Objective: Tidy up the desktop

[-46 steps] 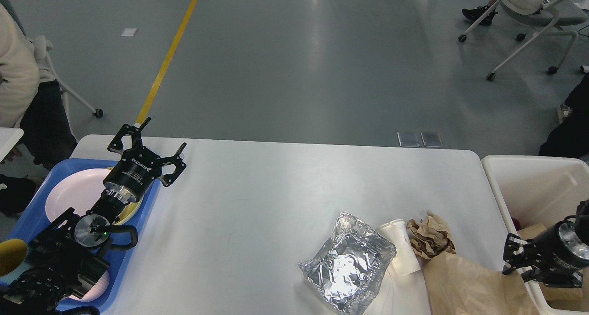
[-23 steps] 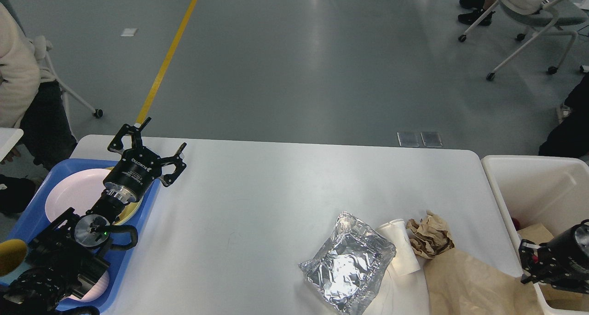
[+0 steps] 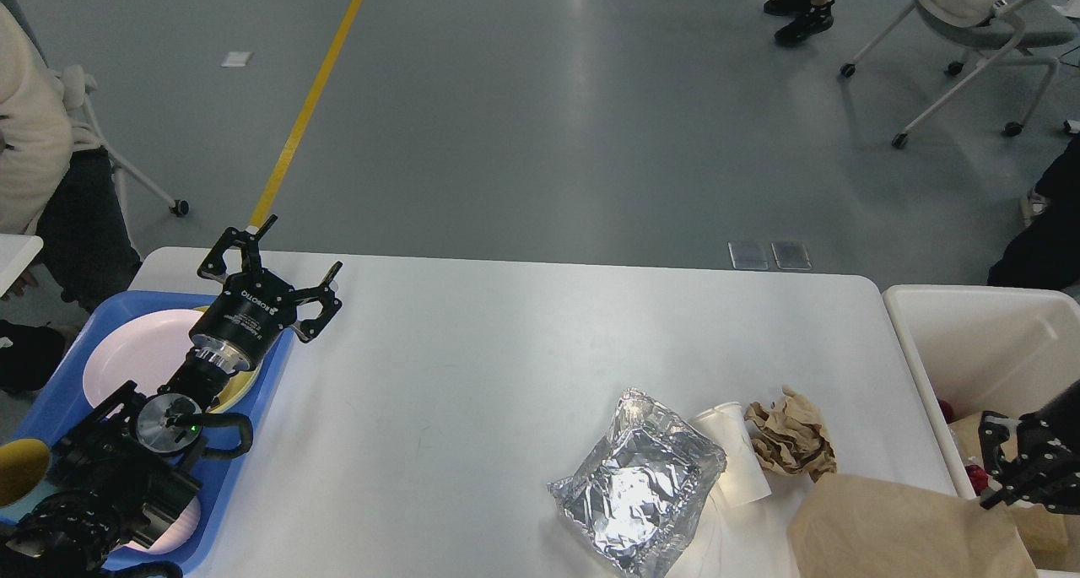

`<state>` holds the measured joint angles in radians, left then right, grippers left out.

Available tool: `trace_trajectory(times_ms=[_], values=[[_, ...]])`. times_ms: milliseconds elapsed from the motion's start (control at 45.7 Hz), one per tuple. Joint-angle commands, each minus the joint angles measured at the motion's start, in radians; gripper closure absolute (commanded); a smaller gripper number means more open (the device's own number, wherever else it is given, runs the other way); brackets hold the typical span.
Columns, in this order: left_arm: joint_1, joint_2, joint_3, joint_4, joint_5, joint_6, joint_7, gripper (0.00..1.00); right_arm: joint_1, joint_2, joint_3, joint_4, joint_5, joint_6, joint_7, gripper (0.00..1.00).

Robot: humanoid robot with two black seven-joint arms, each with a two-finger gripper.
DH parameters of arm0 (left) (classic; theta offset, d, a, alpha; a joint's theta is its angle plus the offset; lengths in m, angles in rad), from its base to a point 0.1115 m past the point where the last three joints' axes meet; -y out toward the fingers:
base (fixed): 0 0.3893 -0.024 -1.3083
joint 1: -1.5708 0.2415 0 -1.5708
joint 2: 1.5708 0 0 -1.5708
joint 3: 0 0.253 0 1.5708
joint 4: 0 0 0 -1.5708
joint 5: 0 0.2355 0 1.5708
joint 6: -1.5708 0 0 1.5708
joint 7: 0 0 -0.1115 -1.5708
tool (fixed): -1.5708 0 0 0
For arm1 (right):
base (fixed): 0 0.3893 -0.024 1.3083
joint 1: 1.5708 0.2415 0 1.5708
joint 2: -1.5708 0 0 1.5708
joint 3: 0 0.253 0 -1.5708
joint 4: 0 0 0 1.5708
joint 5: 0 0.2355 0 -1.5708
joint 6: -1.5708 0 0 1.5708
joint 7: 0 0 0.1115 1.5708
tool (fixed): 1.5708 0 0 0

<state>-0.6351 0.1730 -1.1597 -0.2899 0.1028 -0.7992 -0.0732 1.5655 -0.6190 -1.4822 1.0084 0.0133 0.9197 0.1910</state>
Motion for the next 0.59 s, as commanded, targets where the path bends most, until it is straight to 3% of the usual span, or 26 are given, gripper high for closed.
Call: trace_trajectory(times_ms=[0,350,569], values=[[0.0,0.0,0.0,0.0,0.0,0.0,0.0,0.03,0.086,-0.011,-0.044,-0.005,-0.018,0.002,-0.001,1.0],[0.0,0.0,0.0,0.0,0.0,0.0,0.0,0.03,0.3,-0.024,-0.11,-0.042,-0.125,0.04,-0.001,1.0],[0.0,0.0,0.0,0.0,0.0,0.0,0.0,0.03,0.373,-0.021,-0.109,-0.207,-0.144,0.04,-0.004,1.0]])
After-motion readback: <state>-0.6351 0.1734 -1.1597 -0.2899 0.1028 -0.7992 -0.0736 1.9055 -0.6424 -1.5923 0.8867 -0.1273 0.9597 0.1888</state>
